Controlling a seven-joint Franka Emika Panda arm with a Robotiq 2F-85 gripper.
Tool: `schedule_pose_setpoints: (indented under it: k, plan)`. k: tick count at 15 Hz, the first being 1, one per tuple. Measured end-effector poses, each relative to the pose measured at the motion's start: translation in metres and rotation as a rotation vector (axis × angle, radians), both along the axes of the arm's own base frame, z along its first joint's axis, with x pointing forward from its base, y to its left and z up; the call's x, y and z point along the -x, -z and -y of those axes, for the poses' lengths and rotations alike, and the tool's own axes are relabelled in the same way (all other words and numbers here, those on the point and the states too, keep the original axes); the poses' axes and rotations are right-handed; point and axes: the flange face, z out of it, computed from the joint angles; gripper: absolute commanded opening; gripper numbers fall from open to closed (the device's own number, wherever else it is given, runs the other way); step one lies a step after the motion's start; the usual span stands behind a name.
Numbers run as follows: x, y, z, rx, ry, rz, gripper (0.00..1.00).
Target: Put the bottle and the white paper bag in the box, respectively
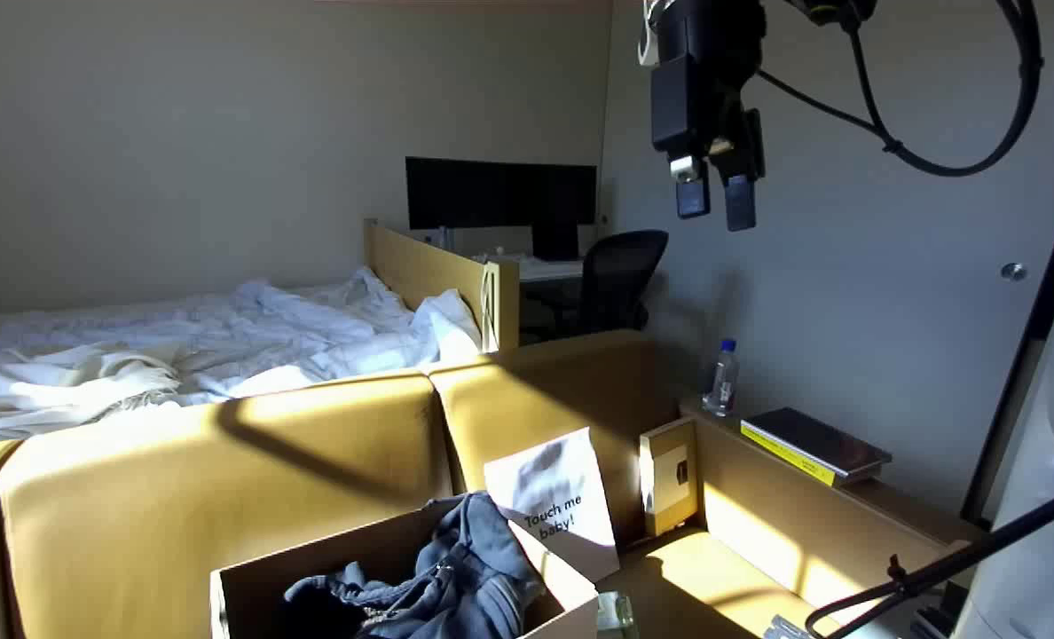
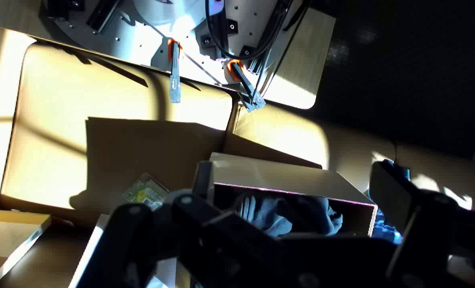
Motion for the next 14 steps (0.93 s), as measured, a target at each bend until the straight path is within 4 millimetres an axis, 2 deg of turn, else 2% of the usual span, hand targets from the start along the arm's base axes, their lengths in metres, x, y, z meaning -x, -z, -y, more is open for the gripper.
schedule_pose_setpoints:
  k: [6, 8, 11, 14]
  plan:
    - [0.0, 0.0, 0.0, 0.0, 0.001, 0.0, 1.0]
    - [-0.006, -0.007, 0.002, -0.023, 0.022, 0.054, 1.0]
    - [-0.02, -0.043, 0.014, -0.099, 0.09, 0.186, 1.0]
    - [-0.04, -0.1, 0.043, -0.157, 0.184, 0.339, 1.0]
